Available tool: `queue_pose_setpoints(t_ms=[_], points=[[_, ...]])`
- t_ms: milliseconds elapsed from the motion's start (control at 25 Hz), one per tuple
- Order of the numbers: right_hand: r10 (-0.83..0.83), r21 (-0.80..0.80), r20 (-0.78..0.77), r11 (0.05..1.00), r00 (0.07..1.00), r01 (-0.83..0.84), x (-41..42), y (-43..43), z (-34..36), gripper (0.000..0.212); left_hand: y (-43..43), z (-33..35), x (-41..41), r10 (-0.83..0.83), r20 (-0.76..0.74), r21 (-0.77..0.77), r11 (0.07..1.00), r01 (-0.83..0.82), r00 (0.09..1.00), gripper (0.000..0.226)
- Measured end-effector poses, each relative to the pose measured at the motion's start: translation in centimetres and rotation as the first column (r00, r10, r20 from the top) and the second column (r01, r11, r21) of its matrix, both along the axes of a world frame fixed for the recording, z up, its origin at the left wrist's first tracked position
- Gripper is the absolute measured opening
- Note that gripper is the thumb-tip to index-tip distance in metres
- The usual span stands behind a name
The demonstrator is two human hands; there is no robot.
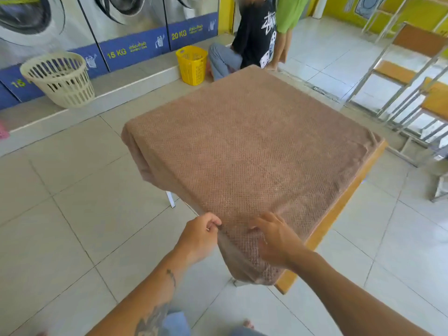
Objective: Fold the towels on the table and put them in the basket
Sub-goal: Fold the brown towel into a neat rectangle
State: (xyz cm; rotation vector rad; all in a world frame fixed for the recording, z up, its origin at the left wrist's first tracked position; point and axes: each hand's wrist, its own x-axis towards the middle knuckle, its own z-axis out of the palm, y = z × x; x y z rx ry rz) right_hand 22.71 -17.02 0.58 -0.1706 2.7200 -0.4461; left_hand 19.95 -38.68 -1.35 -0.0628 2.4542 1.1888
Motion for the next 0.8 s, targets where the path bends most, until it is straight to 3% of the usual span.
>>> queue_pose_setpoints(t_ms=[200, 400, 640, 720, 800], points=[[0.097, 0.027, -0.038, 0.995, 0.995, -0.096, 5.9, 4.8, 0.6, 0.05, 5.6, 0.6, 7.3, -0.107, 0.045, 0.016, 0.994, 0.107, 0.993, 0.019], [0.217, 0.194, -0.08, 0.961, 0.973, -0.198, 9.2, 3.4, -0.4, 0.059, 6.7, 0.6, 10.7, -0.119, 0.032, -0.012, 0.993, 0.119, 0.992, 0.019], [0.101, 0.151, -0.293, 0.987, 0.951, -0.059, 10.1, 1.9, -1.3, 0.013, 4.5, 0.1, 15.7, -0.001, 0.002, -0.061, 0.998, 0.001, 1.0, 0.023], [0.112, 0.177, -0.264, 0.982, 0.958, -0.066, 10.4, 1.9, -1.0, 0.011, 4.4, 0.1, 17.1, 0.015, -0.001, -0.076, 0.997, -0.015, 1.0, 0.024], [0.179, 0.215, -0.199, 0.967, 0.964, -0.135, 10.5, 2.8, -0.8, 0.023, 5.1, 0.2, 18.0, 0.037, -0.005, -0.067, 0.997, -0.038, 0.999, 0.023]])
